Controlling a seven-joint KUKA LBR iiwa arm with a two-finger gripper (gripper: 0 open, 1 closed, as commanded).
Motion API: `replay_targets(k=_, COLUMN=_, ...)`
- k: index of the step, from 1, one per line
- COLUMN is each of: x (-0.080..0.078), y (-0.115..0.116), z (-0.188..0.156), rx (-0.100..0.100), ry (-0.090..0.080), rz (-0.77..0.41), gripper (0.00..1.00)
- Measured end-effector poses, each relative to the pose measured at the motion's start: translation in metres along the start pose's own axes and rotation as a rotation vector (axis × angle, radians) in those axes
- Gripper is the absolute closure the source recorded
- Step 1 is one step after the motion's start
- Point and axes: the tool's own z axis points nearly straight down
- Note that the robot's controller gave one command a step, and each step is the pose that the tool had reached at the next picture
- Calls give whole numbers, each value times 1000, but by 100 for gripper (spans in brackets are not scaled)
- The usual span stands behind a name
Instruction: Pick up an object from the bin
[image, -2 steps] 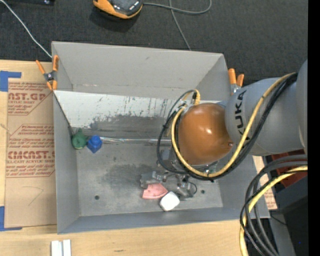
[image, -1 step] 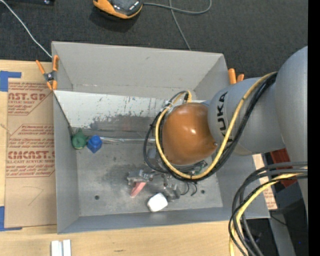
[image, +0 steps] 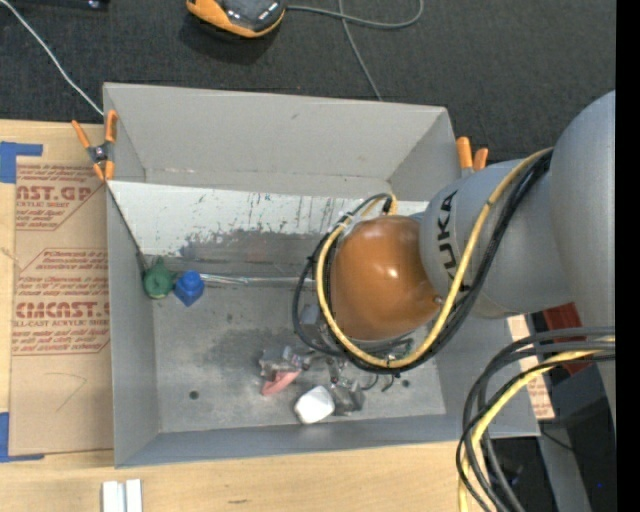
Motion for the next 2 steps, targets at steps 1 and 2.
replay_targets(k=1, x=-10, y=13, z=2, rx=2, ry=-4, rz=-621, gripper=100)
replay_targets(k=2, x=-10, y=13, z=2, rx=1, ry=-4, rz=-621, gripper=100)
